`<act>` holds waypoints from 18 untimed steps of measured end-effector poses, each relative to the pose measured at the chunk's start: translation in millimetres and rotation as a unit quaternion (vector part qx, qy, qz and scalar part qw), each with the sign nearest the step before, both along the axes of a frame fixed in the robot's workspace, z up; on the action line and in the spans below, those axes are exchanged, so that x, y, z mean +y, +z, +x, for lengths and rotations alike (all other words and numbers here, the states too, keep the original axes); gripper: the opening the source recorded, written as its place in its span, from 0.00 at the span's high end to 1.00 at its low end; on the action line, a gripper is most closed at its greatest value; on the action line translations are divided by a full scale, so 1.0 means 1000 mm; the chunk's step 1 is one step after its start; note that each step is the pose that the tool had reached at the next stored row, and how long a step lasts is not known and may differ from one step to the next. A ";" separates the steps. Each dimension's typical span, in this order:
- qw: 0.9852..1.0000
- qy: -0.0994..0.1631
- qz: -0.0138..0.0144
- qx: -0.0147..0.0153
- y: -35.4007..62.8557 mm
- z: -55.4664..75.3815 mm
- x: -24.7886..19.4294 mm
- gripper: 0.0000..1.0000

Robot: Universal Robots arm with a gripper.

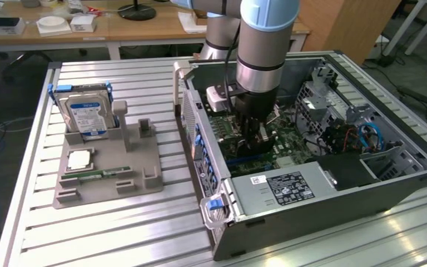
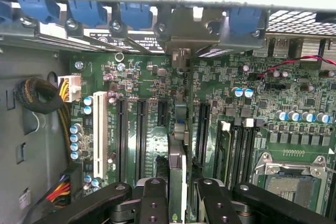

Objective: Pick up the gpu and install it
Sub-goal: 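Insert the gpu into the slot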

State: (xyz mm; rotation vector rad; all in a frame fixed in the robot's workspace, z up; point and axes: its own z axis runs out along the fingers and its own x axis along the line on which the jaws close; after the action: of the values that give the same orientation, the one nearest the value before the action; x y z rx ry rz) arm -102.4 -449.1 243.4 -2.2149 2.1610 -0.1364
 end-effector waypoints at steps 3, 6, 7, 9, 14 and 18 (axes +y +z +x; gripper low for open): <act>1.000 0.000 0.000 0.000 -0.0004 0.000 0.0018 0.74; 1.000 0.000 0.000 0.000 -0.0006 0.000 0.0031 0.74; 1.000 0.000 0.000 0.000 -0.0006 0.000 0.0031 0.74; 1.000 0.000 0.000 0.000 -0.0007 0.000 0.0031 0.74; 1.000 0.000 0.000 0.000 -0.0008 0.000 0.0032 0.74; 1.000 0.000 0.000 0.000 -0.0007 0.000 0.0032 0.74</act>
State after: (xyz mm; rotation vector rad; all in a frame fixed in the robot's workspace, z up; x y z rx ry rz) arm -102.4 -445.9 242.7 -2.2144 2.1606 -0.1361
